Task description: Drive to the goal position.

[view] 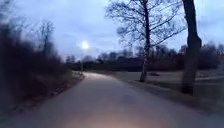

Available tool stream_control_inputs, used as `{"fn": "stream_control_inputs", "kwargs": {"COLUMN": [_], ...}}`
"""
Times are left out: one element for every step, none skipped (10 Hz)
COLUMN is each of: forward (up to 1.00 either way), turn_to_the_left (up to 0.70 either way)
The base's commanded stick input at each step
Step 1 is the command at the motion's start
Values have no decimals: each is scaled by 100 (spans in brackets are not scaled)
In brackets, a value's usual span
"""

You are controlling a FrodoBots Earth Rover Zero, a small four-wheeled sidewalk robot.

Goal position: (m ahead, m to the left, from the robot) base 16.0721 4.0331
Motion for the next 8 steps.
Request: {"fn": "stream_control_inputs", "kwargs": {"forward": [100, 100, 100, 100, 100, 100, 100, 100], "turn_to_the_left": [0, 26, 34, 21, 9, 0, 0, 0]}}
